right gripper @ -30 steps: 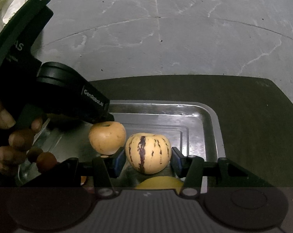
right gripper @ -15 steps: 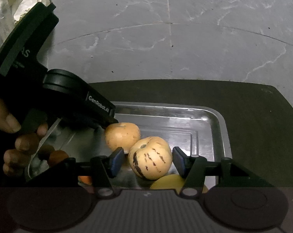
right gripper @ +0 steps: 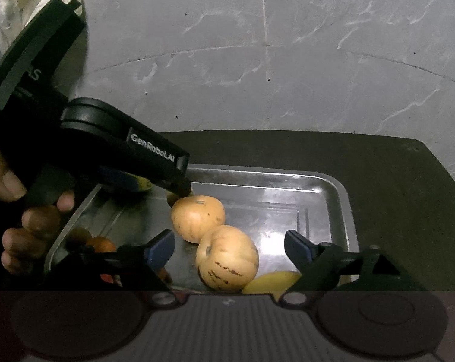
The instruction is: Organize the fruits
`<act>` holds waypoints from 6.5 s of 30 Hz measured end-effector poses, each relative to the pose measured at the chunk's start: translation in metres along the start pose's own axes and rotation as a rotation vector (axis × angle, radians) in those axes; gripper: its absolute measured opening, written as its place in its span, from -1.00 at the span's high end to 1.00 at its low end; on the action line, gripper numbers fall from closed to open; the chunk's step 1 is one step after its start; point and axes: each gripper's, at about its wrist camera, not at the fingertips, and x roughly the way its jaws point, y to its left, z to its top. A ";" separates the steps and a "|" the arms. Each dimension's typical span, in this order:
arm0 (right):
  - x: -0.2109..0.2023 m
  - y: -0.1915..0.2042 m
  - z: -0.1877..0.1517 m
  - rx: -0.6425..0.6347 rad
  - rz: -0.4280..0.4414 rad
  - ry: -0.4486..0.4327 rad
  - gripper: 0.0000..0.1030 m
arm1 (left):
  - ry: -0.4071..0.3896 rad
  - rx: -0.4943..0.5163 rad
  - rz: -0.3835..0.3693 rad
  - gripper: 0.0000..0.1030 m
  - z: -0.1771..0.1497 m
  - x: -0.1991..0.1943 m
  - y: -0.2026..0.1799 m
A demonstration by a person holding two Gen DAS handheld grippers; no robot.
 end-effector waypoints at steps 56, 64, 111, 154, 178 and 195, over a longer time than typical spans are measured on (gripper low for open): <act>-0.070 0.012 0.030 0.005 -0.166 -0.170 -1.00 | -0.286 -0.044 0.128 -0.99 -0.049 -0.102 0.037; -0.073 0.013 0.031 0.005 -0.171 -0.175 -1.00 | -0.315 -0.024 0.144 -0.98 -0.056 -0.111 0.037; -0.138 0.005 0.002 0.007 -0.094 -0.195 -1.00 | -0.423 -0.005 0.218 -0.99 -0.129 -0.170 0.015; -0.226 0.000 -0.058 0.014 0.047 -0.214 -1.00 | -0.463 -0.020 0.349 -0.99 -0.236 -0.255 -0.041; -0.228 0.056 -0.081 0.081 -0.094 -0.208 -1.00 | -0.410 0.106 0.214 -0.99 -0.236 -0.249 0.026; -0.231 0.069 -0.092 0.062 -0.129 -0.146 -1.00 | -0.375 0.123 0.183 -0.99 -0.248 -0.243 0.036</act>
